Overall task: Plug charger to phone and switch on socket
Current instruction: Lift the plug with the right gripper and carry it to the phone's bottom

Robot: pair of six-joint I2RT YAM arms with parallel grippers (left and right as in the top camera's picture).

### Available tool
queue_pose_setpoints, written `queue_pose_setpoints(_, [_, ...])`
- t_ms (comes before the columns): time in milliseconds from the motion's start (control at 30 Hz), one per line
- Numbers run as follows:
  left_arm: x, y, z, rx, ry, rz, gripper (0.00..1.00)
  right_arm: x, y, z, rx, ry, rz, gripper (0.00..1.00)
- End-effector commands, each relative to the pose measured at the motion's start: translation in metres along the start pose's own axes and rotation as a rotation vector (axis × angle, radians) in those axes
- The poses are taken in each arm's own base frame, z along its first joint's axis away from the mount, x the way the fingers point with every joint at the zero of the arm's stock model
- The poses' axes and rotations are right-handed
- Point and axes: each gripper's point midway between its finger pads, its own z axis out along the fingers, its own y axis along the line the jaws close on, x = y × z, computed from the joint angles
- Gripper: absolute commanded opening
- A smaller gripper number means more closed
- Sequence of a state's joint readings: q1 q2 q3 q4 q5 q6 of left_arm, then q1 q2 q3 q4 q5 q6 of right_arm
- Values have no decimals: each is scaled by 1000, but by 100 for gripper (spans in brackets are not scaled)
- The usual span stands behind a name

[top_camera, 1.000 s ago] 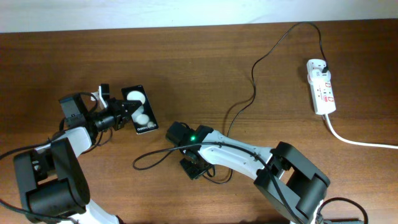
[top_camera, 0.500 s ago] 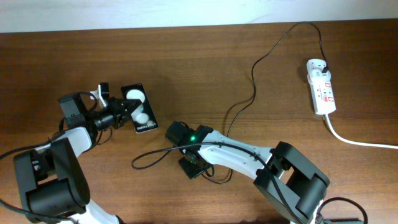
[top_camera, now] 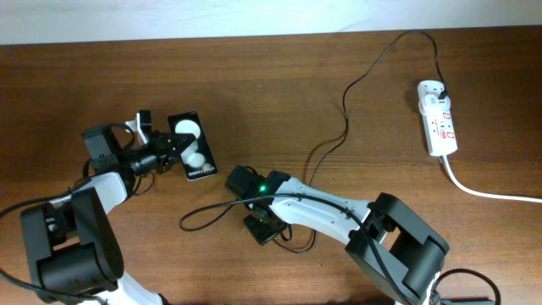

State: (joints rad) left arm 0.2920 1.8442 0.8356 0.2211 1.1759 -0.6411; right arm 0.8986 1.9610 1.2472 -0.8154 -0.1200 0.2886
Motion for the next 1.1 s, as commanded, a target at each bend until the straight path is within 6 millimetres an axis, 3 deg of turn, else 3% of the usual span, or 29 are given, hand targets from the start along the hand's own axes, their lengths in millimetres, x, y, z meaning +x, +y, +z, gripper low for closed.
queue_pose_setpoints(0, [5, -4, 1, 31, 28, -10, 0, -3, 2, -3, -46, 7, 26, 4])
queue_pose_setpoints(100, [5, -4, 1, 32, 28, 0, 0, -13, 25, -39, -256, -55, 1, 4])
queue_pose_setpoints(233, [5, -7, 1, 44, 30, 13, 0, -25, 36, -77, -348, -164, -33, 4])
queue_pose_setpoints(433, [6, -17, 0, 95, 51, 54, 0, -54, 87, -104, -672, -347, -164, 4])
queue_pose_setpoints(600, [7, -20, 0, 108, 59, 55, 0, -78, 94, -112, -747, -465, -98, 4])
queue_pose_setpoints(733, [7, -21, 0, 110, 60, 40, 0, -94, 78, -106, -653, -523, -4, 4])
queue_pose_setpoints(1067, [7, -23, 0, 119, 62, 47, 0, -101, 76, -109, -642, -560, 4, 4])
